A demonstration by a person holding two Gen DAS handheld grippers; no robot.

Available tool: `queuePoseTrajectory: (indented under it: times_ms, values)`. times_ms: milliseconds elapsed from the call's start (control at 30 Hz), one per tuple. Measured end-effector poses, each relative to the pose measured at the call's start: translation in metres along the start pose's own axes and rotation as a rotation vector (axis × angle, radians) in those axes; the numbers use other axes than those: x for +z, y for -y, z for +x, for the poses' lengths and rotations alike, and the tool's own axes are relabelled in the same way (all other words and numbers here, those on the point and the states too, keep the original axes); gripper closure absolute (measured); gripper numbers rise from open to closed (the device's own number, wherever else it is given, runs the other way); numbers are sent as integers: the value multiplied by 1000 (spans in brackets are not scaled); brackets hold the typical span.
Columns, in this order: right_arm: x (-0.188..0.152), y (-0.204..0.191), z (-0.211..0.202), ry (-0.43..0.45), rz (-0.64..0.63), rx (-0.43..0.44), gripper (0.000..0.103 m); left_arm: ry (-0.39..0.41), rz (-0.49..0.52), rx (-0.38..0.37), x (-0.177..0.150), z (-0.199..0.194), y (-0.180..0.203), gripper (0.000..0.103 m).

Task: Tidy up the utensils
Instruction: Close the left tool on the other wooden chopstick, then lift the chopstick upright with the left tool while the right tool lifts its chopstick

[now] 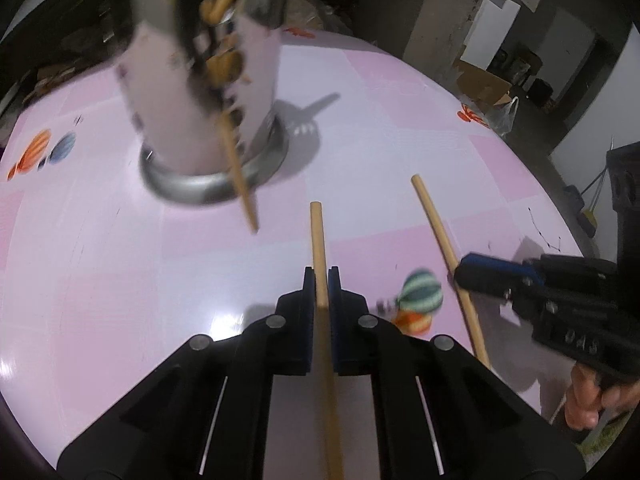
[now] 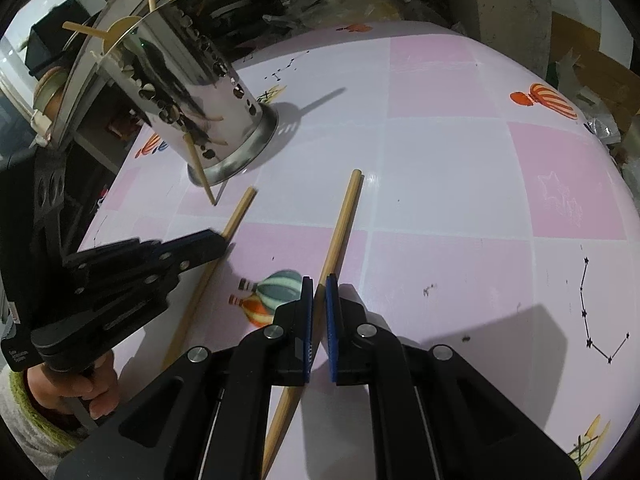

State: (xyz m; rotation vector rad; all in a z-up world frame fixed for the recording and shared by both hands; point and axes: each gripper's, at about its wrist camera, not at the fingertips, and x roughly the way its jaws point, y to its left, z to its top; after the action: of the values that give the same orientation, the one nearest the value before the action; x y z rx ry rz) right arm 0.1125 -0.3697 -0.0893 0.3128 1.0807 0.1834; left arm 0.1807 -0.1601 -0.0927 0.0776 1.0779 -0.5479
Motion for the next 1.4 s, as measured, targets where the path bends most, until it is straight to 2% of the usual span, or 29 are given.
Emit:
queuePoseTrajectory:
  times_ms: [133, 267, 333, 433, 667, 900, 1033, 1133, 1267, 1400]
  values:
    - [0, 2, -2, -22, 10, 15, 96, -21, -22, -6, -8, -7, -7, 97]
    - [6, 2, -4, -8, 21, 11, 95, -47, -34, -28, -9, -6, -11, 97]
    - [10, 1, -4, -6, 20, 5, 94, -61, -40, -53, -8, -6, -12, 91]
    - [18, 0, -3, 0, 14, -10, 88, -50, -22, -51, -8, -8, -11, 81]
    - [34, -10, 10, 1, -28, -55, 86, -44, 11, -16, 5, 2, -6, 78]
    - [39, -19, 27, -11, -53, -137, 86, -34, 59, 36, 14, 10, 0, 79]
    - [38, -25, 29, 1, -67, -180, 87, -23, 76, 78, 15, 10, 0, 91]
    - [37, -26, 30, 14, -60, -211, 92, -24, 80, 91, 16, 11, -2, 97]
    - [38, -22, 28, 18, -30, -184, 95, -26, 59, 82, 18, 9, -6, 97]
    - [39, -23, 15, 55, -14, -148, 96, 11, 42, 54, 21, -5, -7, 97]
